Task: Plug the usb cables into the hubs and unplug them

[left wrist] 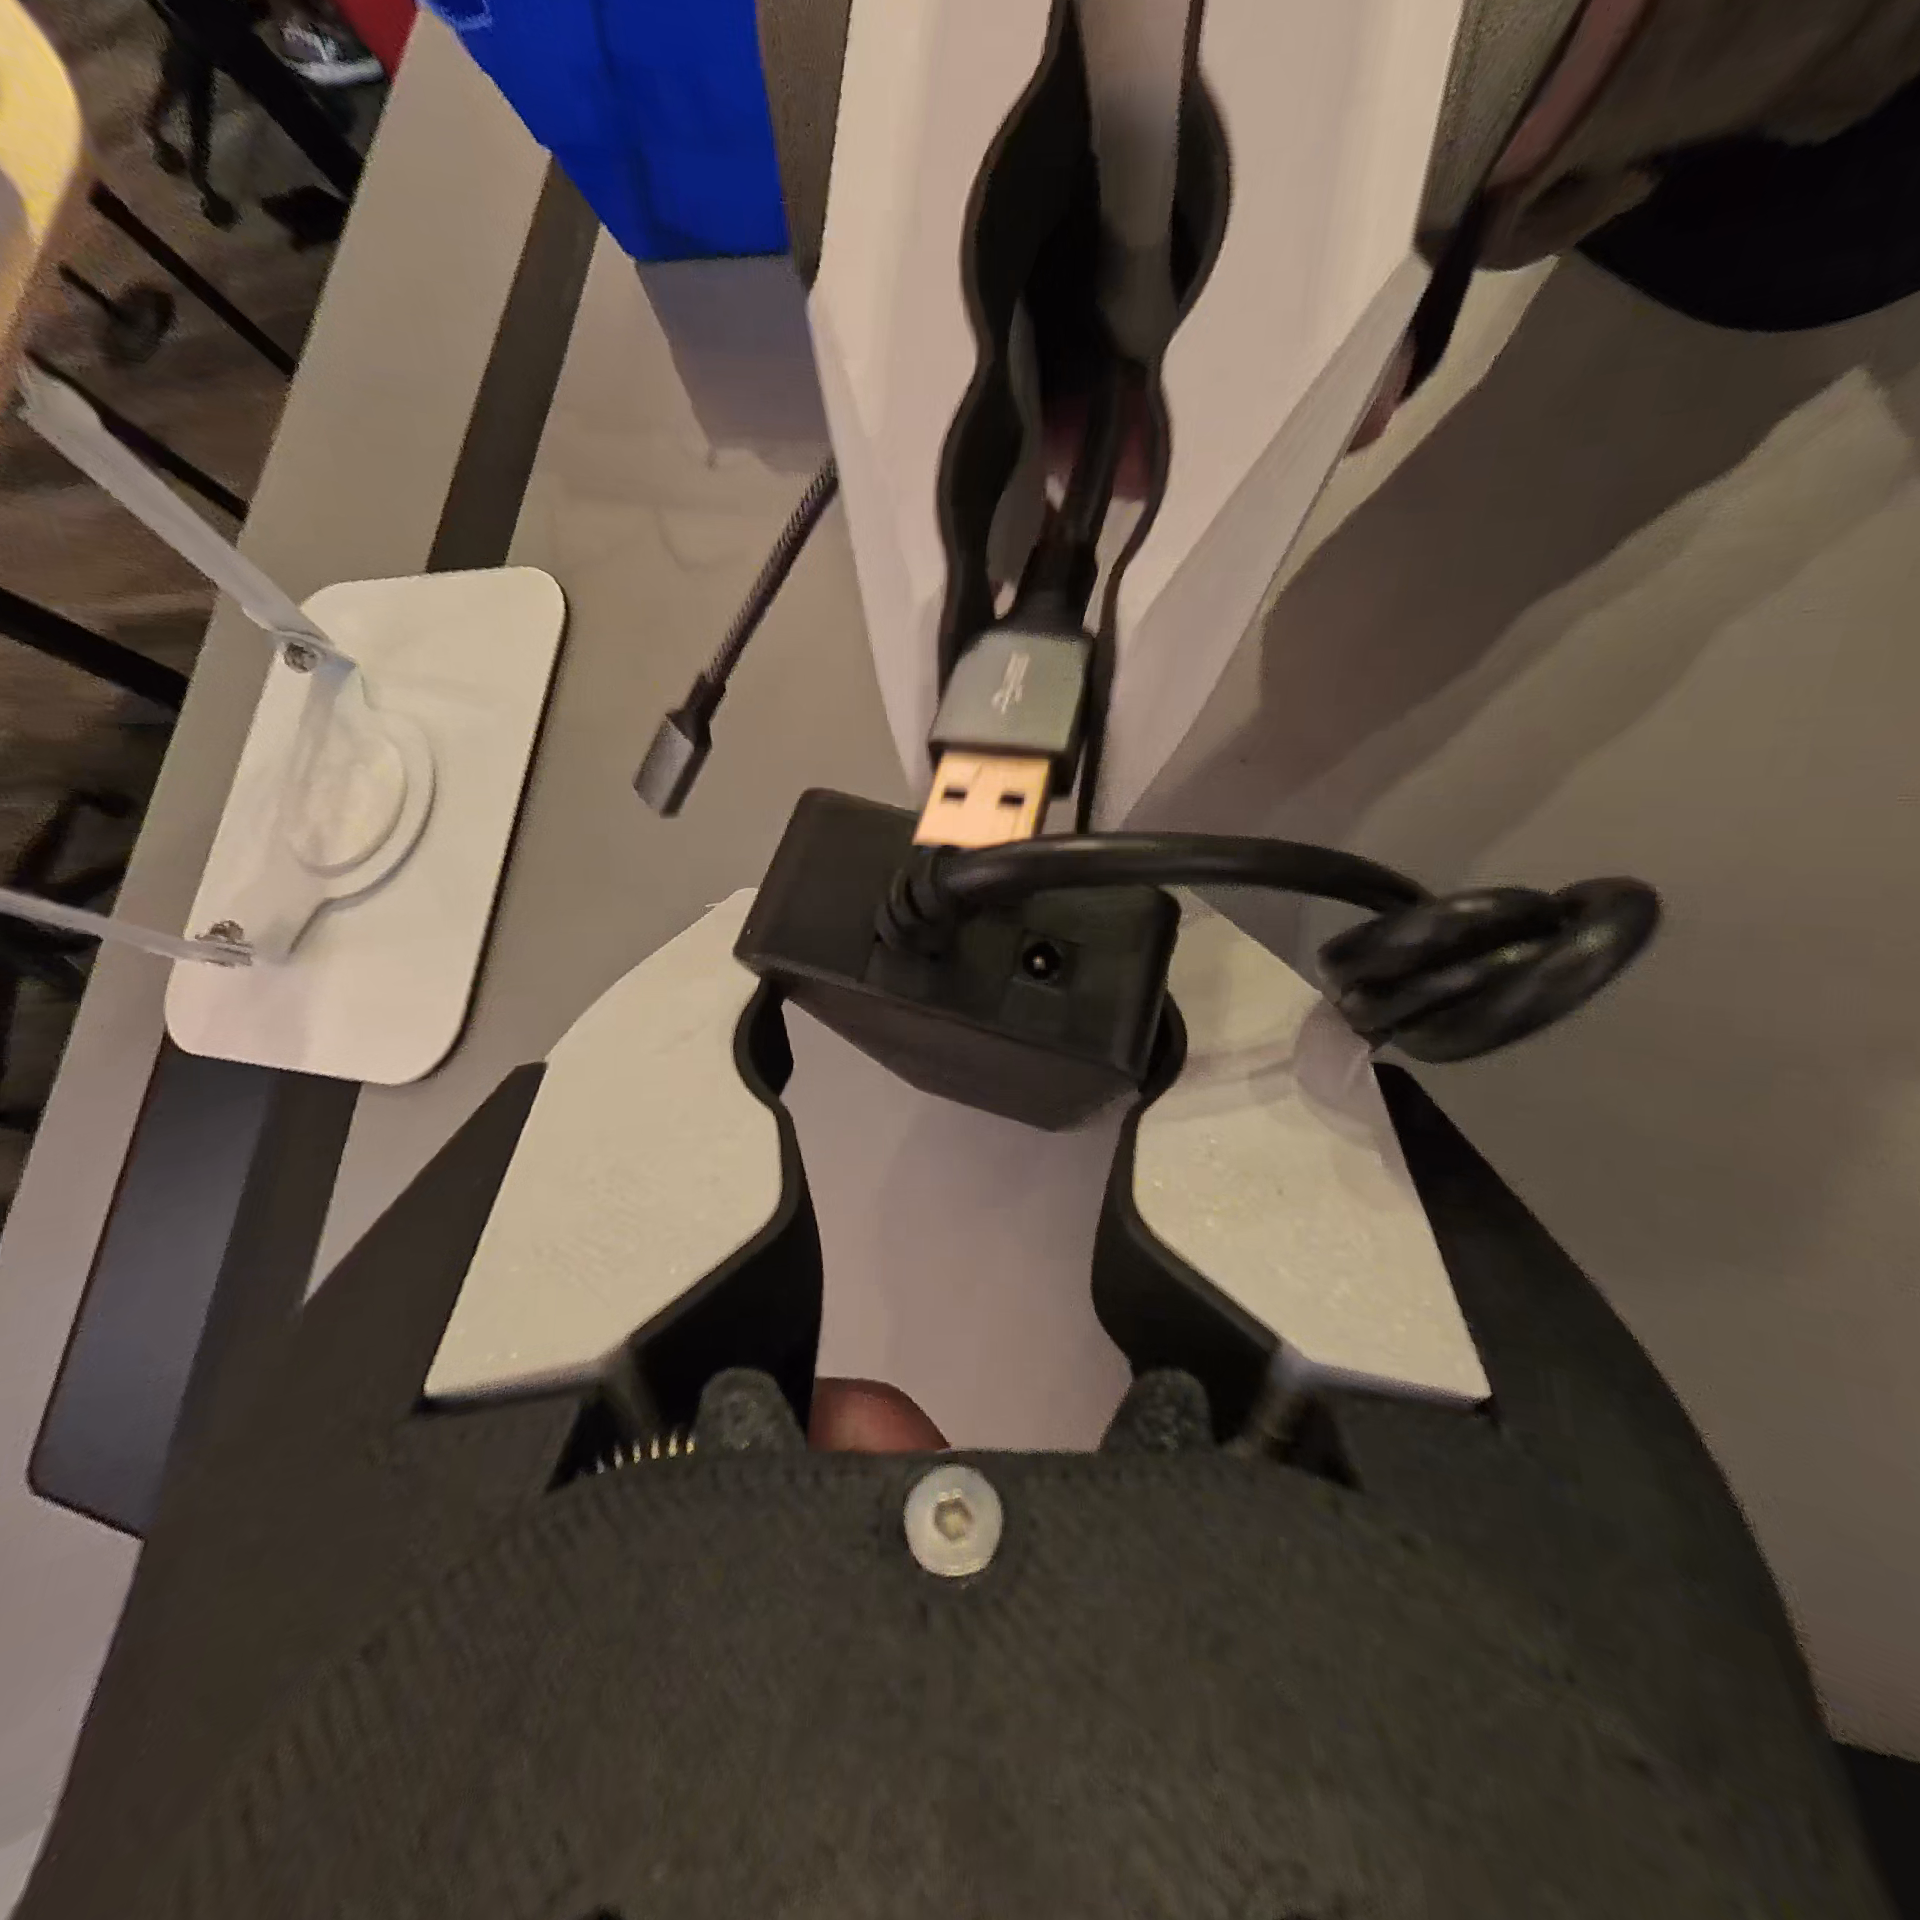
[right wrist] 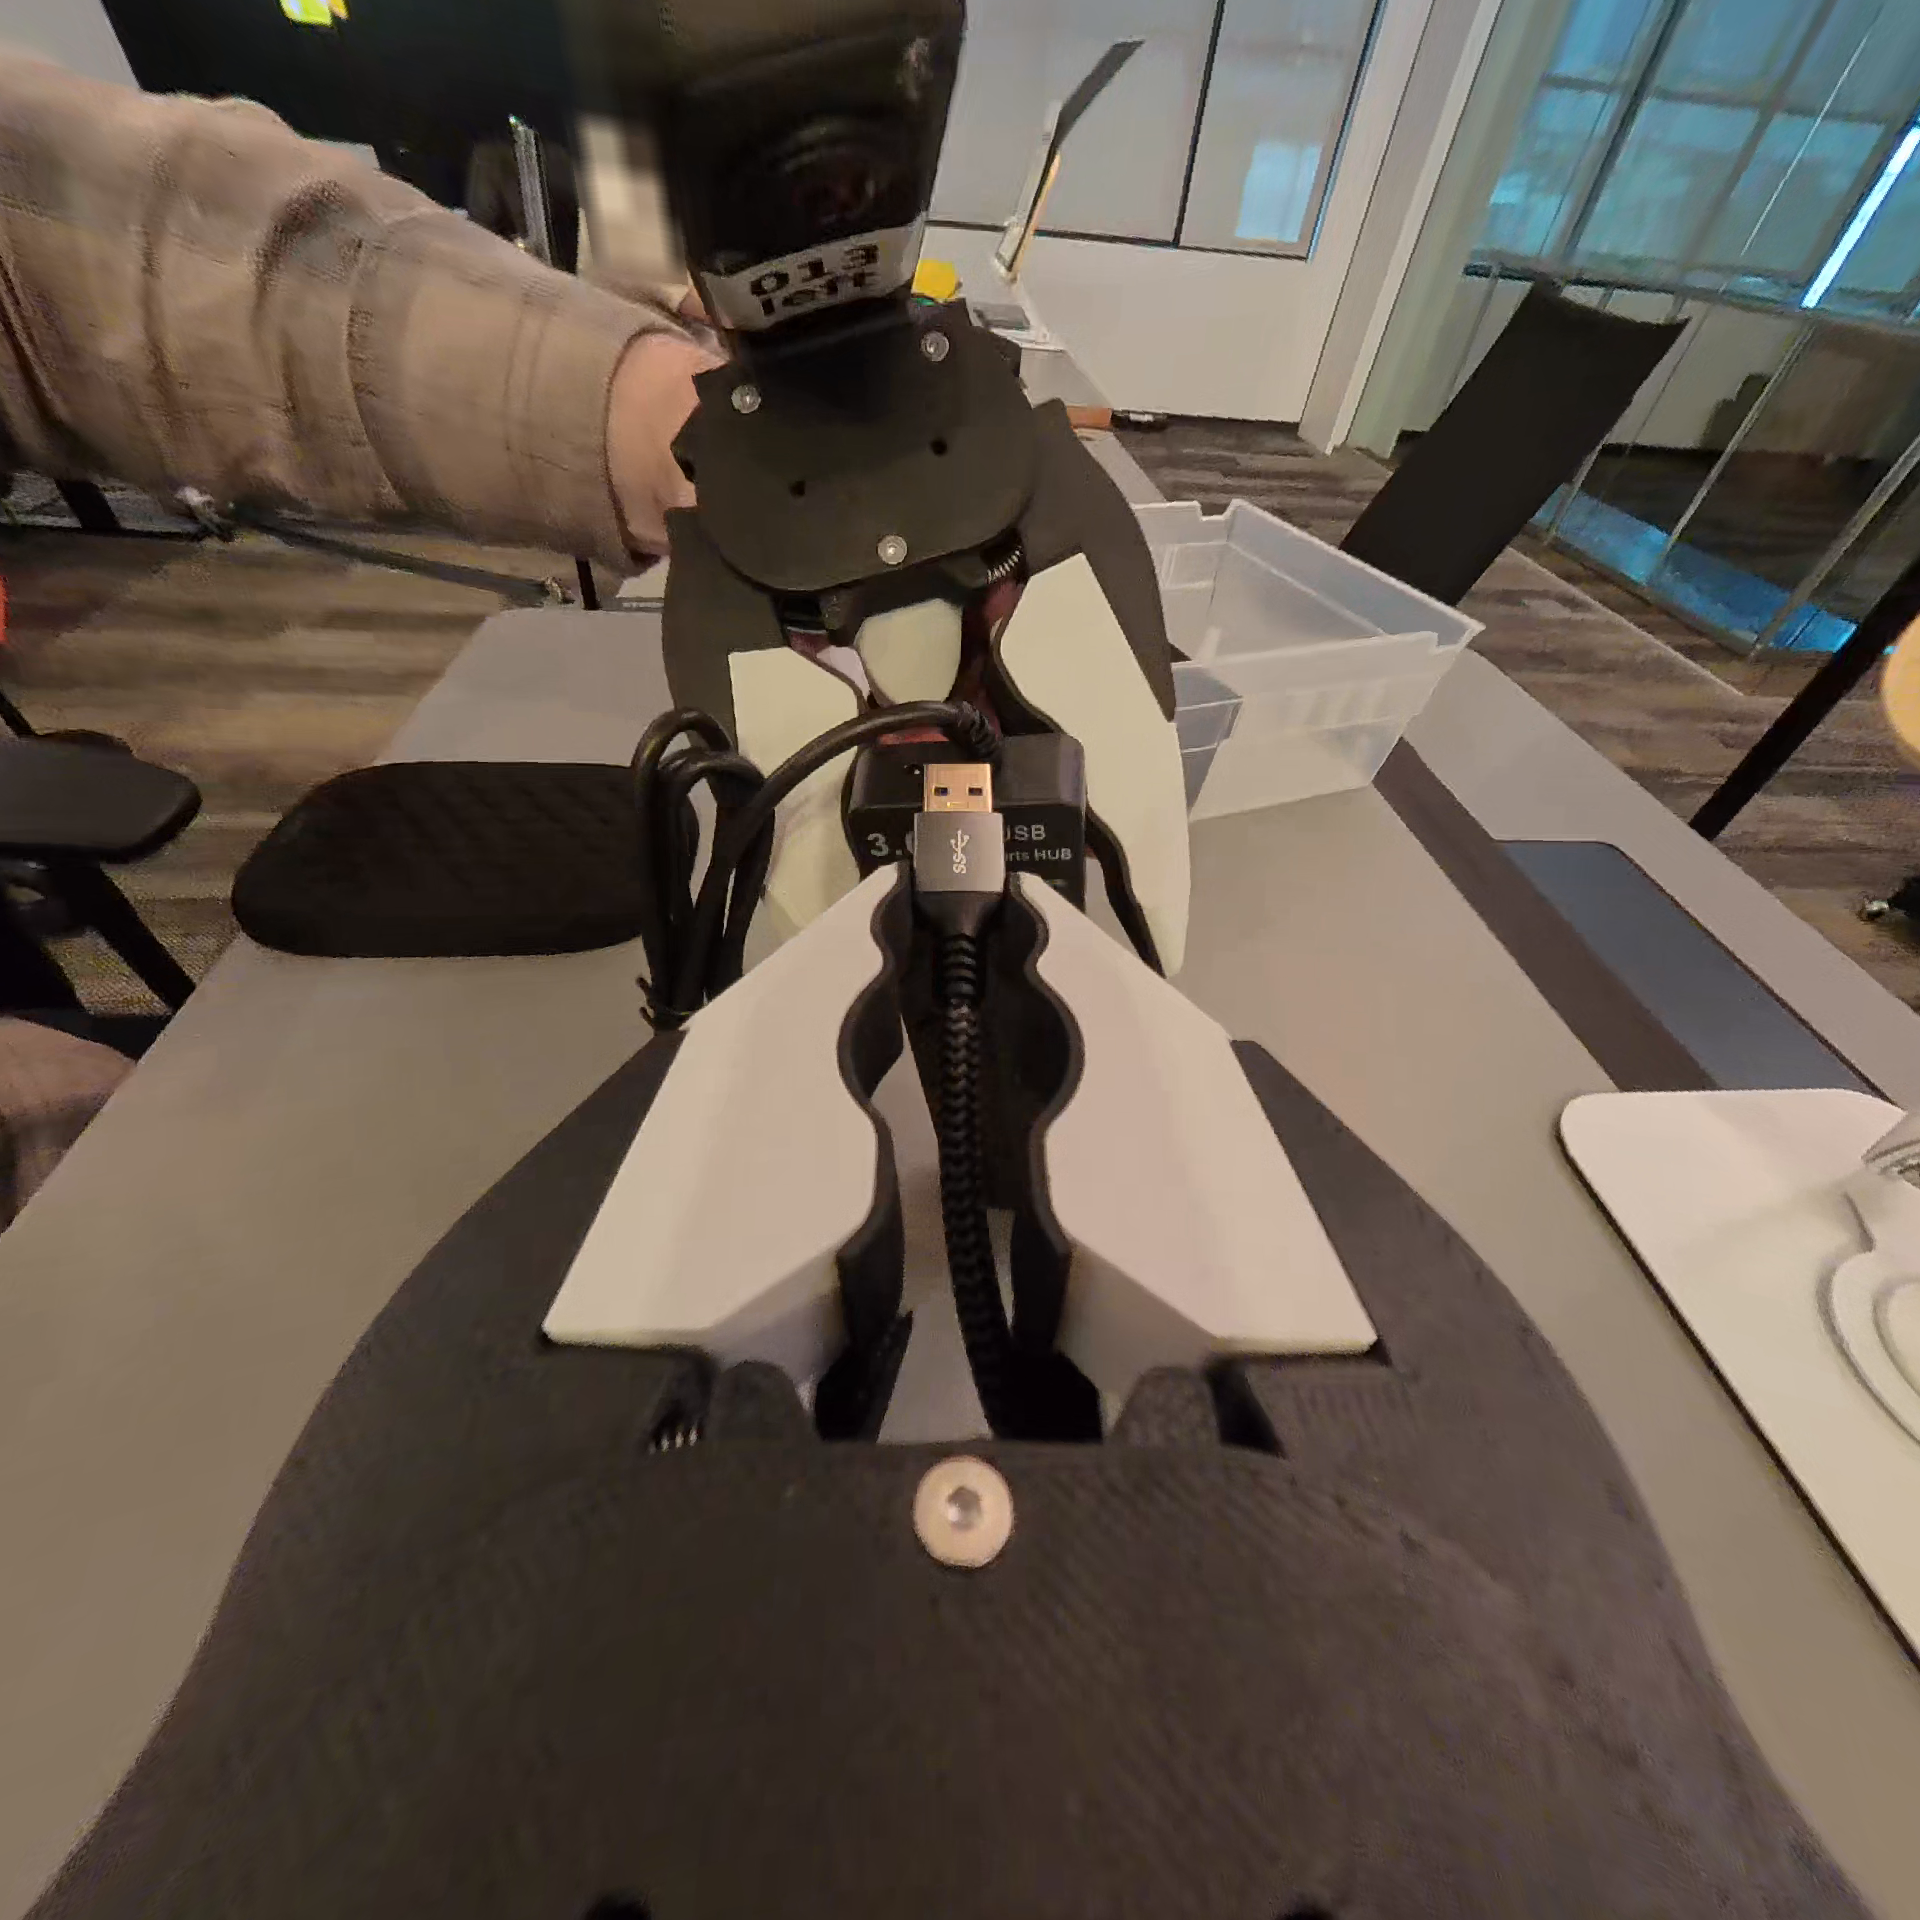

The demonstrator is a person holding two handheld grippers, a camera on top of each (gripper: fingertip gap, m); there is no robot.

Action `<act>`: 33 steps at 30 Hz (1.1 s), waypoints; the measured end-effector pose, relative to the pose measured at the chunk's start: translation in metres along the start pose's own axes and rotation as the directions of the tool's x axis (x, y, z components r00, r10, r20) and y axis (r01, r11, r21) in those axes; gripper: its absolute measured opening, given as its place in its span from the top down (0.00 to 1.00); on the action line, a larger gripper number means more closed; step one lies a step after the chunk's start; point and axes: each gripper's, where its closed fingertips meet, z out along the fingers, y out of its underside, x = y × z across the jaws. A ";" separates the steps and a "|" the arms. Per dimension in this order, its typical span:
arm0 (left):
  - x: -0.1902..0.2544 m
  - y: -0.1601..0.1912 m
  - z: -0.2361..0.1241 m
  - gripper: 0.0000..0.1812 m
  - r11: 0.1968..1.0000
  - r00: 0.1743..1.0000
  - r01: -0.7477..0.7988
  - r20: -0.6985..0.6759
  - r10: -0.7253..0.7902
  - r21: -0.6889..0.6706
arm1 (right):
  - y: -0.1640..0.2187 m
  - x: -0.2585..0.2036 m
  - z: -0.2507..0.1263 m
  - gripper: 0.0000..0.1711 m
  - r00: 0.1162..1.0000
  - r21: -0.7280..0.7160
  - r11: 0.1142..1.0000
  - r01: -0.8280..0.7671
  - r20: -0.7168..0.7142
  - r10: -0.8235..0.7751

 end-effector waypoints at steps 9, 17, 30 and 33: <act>-0.004 0.001 0.006 0.54 0.987 0.993 -0.102 0.041 0.108 -0.122 | 0.002 -0.001 0.004 0.92 1.000 -0.010 1.000 0.019 -0.017 -0.019; -0.010 0.011 0.004 0.53 0.907 0.961 -0.256 0.013 0.276 -0.334 | 0.002 0.001 0.004 0.92 1.000 -0.016 1.000 0.012 -0.029 -0.012; -0.020 0.024 -0.004 0.54 0.666 0.846 -0.489 -0.117 0.521 -0.564 | 0.003 0.002 0.005 0.92 1.000 -0.023 1.000 -0.004 -0.031 0.003; -0.021 0.025 -0.004 0.54 0.637 0.829 -0.508 -0.129 0.544 -0.580 | 0.003 0.002 0.005 0.92 0.999 -0.028 1.000 -0.005 -0.033 0.004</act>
